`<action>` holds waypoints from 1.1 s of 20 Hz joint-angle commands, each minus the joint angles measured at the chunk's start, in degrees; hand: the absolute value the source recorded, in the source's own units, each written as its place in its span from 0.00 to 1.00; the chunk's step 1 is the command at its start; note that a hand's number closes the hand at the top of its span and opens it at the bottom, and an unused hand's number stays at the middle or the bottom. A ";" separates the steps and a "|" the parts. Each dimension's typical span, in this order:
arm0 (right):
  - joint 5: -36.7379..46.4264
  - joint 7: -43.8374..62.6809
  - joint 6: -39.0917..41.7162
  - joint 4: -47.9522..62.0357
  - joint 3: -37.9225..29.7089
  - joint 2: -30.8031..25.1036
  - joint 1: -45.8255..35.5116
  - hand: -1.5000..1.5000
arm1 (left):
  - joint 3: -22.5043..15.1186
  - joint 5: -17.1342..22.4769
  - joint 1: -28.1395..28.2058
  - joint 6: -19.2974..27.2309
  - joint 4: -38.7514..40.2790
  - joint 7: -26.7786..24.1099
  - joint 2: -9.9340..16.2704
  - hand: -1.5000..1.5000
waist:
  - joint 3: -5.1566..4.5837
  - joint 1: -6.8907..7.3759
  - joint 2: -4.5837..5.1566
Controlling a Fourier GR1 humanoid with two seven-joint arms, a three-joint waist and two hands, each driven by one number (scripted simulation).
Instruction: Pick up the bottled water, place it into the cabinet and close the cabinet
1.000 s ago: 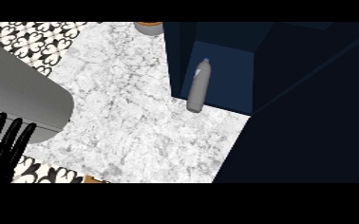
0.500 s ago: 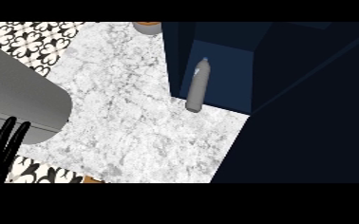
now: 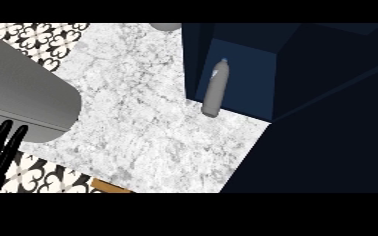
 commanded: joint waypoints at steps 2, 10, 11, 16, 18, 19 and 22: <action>-4.91 3.92 -2.49 2.06 5.08 4.36 -0.51 1.00 | 0.18 0.08 -0.70 -0.76 -0.10 -0.02 0.28 0.00 | 0.34 0.29 0.91; -1.26 7.48 -3.63 2.45 -0.99 4.53 -4.89 1.00 | 0.80 0.54 -1.08 -1.61 1.10 0.43 0.94 0.00 | 0.26 -0.32 0.24; -0.83 7.89 -3.57 3.19 -1.35 4.59 -5.70 1.00 | 0.81 0.90 -0.91 -1.52 1.29 0.57 0.85 0.00 | 0.25 -0.02 0.30; -0.13 10.71 -4.07 6.63 -3.38 5.41 -10.11 1.00 | 0.97 0.38 -0.90 -1.78 2.11 0.31 0.84 0.00 | 0.37 0.22 0.28; -0.46 12.38 -5.03 7.25 -3.81 6.41 -11.74 1.00 | 1.07 0.96 -1.76 -1.53 2.03 0.59 0.76 0.00 | 0.39 -0.72 0.33; -0.48 13.34 -5.59 8.12 -3.69 7.12 -12.60 1.00 | 1.04 1.09 -1.27 -2.25 2.10 0.57 0.94 0.00 | 0.31 0.01 0.18; -1.25 15.92 -7.08 11.79 -4.29 9.57 -16.22 1.00 | 1.71 1.09 -1.50 -2.12 2.82 0.61 1.26 0.00 | 0.50 -0.02 0.26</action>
